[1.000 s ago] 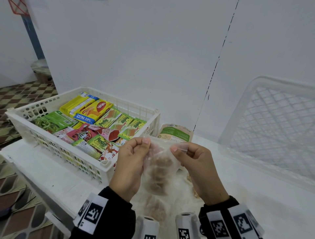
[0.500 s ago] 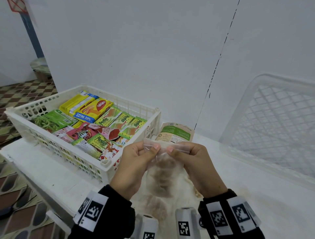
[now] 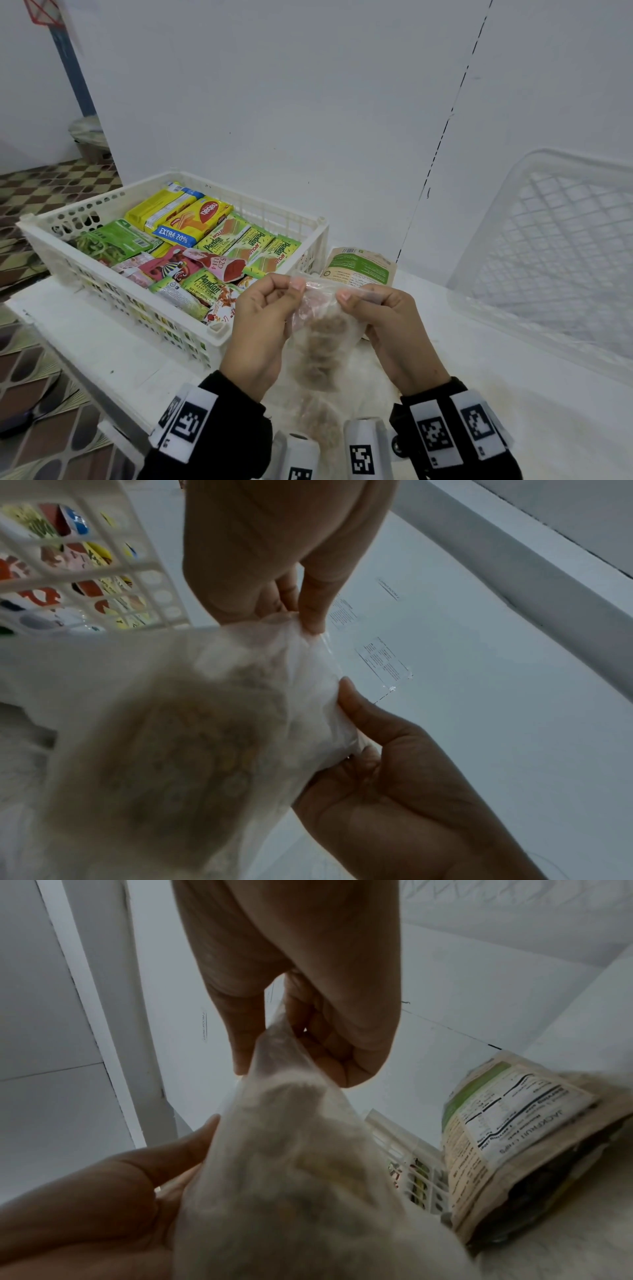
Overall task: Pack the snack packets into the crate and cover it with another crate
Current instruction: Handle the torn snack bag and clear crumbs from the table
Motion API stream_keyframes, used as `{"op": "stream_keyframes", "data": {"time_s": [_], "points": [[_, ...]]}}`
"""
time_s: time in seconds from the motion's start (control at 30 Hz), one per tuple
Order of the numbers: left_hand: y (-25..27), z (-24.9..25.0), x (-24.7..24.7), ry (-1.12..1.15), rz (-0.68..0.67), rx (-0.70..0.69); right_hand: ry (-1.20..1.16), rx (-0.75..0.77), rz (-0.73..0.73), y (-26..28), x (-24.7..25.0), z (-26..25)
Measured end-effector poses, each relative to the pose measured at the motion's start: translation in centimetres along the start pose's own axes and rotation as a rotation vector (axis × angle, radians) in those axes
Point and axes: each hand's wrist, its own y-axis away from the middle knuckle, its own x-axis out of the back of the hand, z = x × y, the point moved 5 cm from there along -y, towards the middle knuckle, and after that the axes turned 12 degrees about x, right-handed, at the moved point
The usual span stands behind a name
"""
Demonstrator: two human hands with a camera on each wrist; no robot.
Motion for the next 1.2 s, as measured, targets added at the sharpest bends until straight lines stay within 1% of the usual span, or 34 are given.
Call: {"op": "stream_keyframes", "data": {"time_s": [0.2, 0.33, 0.5, 0.63, 0.7, 0.8, 0.87, 0.97, 1.03, 1.07, 1.1, 1.2], "points": [[-0.2, 0.5, -0.3, -0.016, -0.035, -0.025, -0.036, -0.008, -0.013, -0.3, -0.4, -0.3], [-0.3, 0.7, -0.5, -0.088, -0.049, -0.051, 0.071, -0.026, -0.091, -0.5, -1.0, -0.9], [-0.1, 0.6, -0.7, -0.141, -0.063, -0.033, 0.144, 0.046, -0.096, -0.6, -1.2, -1.3], [0.3, 1.0, -0.9, -0.140, -0.104, -0.033, 0.173, 0.037, -0.109, -0.7, -0.9, -1.3], [0.4, 1.4, -0.9, -0.121, -0.123, -0.020, 0.185, 0.021, -0.074, -0.8, -0.4, -1.1], [0.1, 1.8, -0.5, -0.020, -0.137, 0.058, 0.119, 0.019, -0.039, -0.5, 0.3, -0.8], [-0.1, 1.7, -0.3, 0.022, -0.136, 0.111, 0.057, 0.050, -0.020, -0.1, 0.4, -0.7], [0.1, 1.3, -0.5, 0.048, -0.167, 0.165, 0.034, 0.101, 0.067, 0.3, 0.8, -0.4], [0.3, 0.9, -0.8, 0.085, -0.190, 0.198, 0.020, 0.104, 0.113, 0.6, 1.2, -0.2], [0.3, 0.7, -0.9, 0.112, -0.195, 0.218, 0.008, 0.088, 0.113, 0.9, 1.3, -0.1], [0.2, 0.6, -0.9, 0.138, -0.194, 0.238, -0.003, 0.071, 0.084, 1.3, 1.4, 0.0], [-0.3, 0.2, -0.8, 0.206, -0.188, 0.288, 0.026, 0.014, -0.096, 2.9, 1.3, 0.3]]}}
